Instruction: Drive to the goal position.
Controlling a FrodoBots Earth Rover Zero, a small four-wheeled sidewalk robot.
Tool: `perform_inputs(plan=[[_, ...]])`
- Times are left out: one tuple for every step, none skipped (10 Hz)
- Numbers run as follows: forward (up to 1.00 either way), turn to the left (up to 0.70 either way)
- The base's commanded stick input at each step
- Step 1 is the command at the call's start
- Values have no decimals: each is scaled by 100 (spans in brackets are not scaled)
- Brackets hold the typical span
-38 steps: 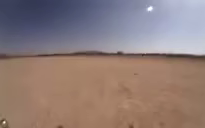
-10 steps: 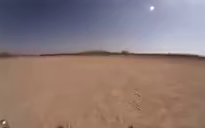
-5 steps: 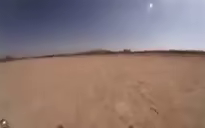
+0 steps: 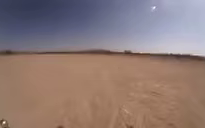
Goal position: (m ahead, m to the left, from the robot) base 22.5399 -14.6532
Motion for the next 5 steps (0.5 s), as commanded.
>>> perform_inputs(plan=[[100, 0], [100, 0], [100, 0], [100, 0], [100, 0]])
